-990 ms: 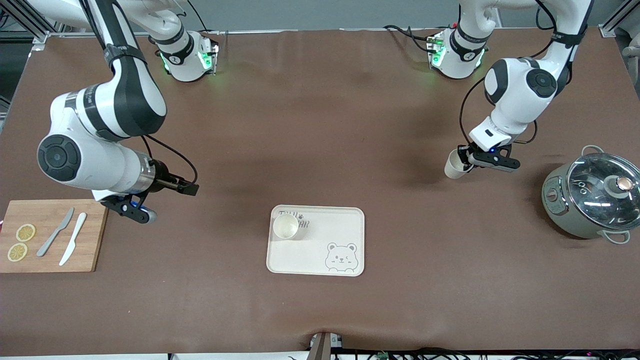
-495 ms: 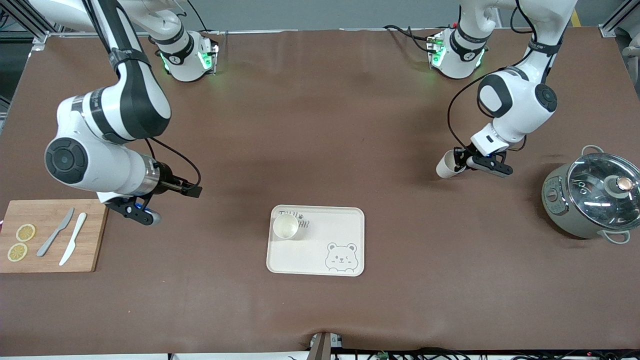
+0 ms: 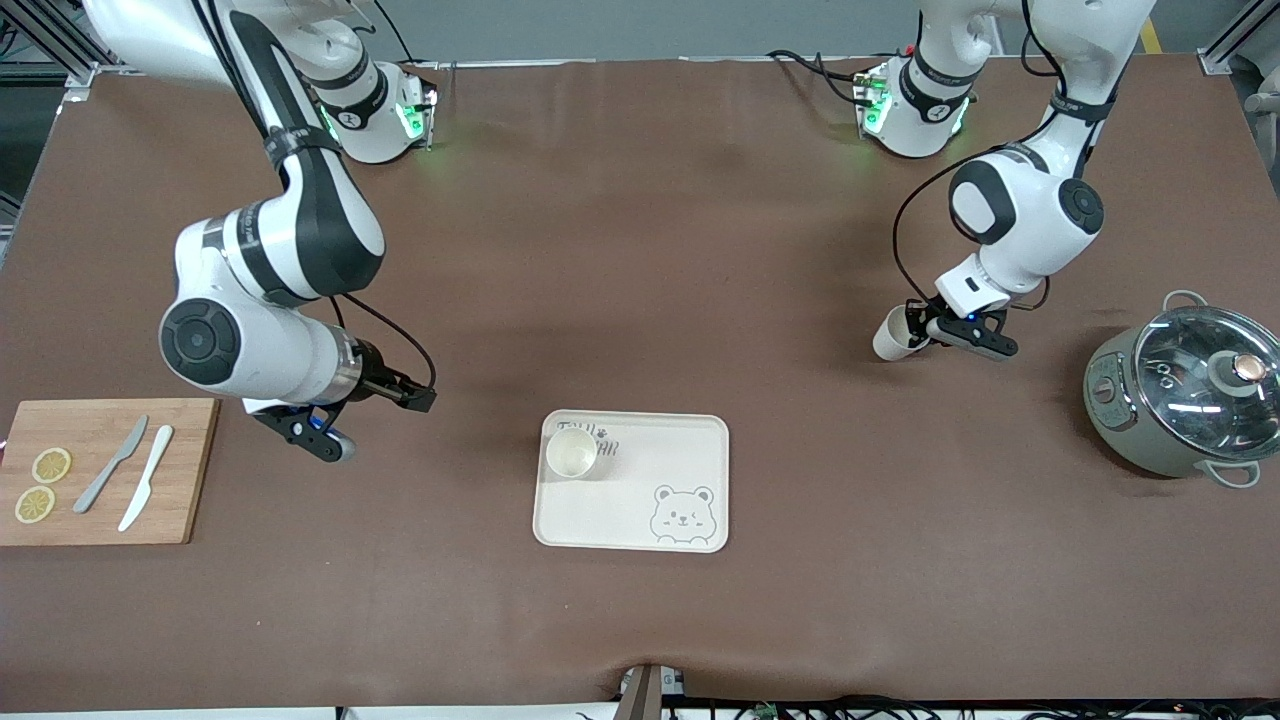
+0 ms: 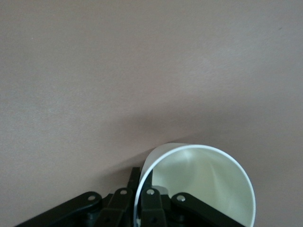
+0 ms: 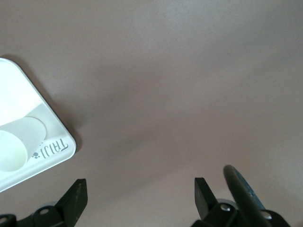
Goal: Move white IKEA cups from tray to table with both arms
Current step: 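Lower the cup with the left gripper while the right gripper reaches the tray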
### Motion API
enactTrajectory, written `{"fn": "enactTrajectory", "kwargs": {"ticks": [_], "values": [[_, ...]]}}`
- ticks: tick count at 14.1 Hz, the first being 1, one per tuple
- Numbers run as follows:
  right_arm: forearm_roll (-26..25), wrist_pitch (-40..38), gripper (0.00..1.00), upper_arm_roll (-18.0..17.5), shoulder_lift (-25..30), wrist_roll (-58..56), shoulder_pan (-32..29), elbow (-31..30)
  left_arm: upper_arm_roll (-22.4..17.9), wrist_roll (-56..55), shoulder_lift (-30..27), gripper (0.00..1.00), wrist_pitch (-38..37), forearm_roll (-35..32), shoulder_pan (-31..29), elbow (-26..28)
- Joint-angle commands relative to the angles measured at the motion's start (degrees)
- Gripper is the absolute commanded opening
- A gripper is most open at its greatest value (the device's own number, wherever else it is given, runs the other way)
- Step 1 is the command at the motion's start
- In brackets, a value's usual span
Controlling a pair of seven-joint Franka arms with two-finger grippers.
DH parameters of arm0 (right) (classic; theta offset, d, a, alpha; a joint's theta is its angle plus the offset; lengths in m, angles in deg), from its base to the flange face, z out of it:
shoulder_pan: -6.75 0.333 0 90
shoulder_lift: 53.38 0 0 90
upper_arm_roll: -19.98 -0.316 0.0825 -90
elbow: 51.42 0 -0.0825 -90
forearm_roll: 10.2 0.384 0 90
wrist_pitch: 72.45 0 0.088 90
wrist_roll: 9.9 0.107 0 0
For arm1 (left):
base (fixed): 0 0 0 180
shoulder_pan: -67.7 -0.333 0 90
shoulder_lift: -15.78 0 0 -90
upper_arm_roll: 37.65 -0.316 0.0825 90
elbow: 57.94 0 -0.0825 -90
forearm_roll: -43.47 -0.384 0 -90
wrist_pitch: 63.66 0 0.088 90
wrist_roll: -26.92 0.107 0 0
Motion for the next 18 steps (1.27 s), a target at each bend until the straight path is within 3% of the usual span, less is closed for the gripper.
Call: {"fn": "enactTrajectory", "kwargs": {"ticks": [1, 5, 9, 13, 15, 17, 18], "values": [[0.83, 1.98, 1.00, -0.45, -0.55, 2.25, 0.52, 0.33, 0.03, 1.95, 1.20, 0.00, 1.69, 1.01, -0.17, -0.38], [3.38, 6.98, 1.00, -0.45, -2.39, 12.50, 1.92, 0.33, -0.06, 1.95, 1.37, 0.00, 2.30, 1.01, -0.17, -0.38], [3.03, 10.14, 1.00, -0.45, -3.62, 13.68, 3.24, 0.33, -0.14, 1.86, 1.38, 0.00, 3.09, 0.92, 0.36, -0.38], [3.29, 15.51, 1.00, -0.45, -5.99, 18.74, 5.43, 0.50, -0.14, 1.86, 1.37, 0.69, 4.50, 0.92, 0.45, -0.38], [3.03, 18.49, 1.00, -0.45, -7.31, 24.37, 7.28, 0.59, -0.14, 1.86, 1.37, 0.90, 4.85, 0.92, 0.36, -0.38], [2.68, 19.12, 1.00, -0.37, -8.89, 27.90, 9.21, 1.46, -0.14, 1.86, 1.37, 1.00, 5.12, 0.92, 0.18, -0.46], [2.41, 19.21, 1.00, -0.37, -9.94, 27.91, 10.61, 1.99, -0.23, 1.86, 1.29, 1.00, 5.12, 0.92, 0.18, -0.38]]}}
